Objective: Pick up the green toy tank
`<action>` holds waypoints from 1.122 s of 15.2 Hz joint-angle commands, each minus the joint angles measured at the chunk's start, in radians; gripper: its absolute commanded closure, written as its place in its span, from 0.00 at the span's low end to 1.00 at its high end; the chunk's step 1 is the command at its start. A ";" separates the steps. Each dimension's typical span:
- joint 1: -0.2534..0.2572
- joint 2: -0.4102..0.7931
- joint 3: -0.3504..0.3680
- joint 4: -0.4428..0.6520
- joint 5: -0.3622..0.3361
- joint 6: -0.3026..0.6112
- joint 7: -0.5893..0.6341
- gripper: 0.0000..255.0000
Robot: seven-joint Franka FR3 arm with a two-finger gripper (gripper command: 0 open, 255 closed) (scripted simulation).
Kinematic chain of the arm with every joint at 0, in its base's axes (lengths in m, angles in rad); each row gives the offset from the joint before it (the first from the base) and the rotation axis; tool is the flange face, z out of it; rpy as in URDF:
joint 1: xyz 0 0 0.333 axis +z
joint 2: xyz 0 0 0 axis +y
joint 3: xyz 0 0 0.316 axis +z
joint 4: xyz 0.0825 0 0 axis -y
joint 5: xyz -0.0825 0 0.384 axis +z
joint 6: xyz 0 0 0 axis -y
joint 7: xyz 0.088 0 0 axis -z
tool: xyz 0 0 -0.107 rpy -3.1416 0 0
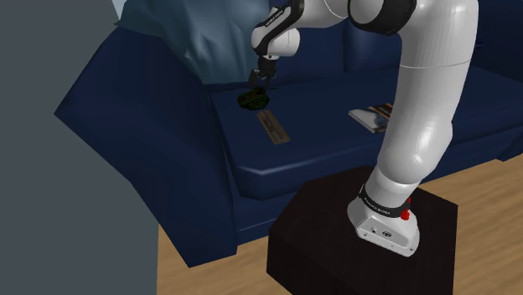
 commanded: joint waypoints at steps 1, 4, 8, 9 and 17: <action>-0.001 0.009 0.003 -0.007 0.007 0.017 -0.006 0.00; -0.001 0.008 0.003 -0.008 0.006 0.016 -0.006 1.00; -0.001 0.008 0.003 -0.009 0.006 0.016 -0.006 1.00; -0.001 0.008 0.003 -0.008 0.006 0.016 -0.006 1.00; 0.004 -0.024 -0.006 0.016 -0.016 -0.038 0.016 1.00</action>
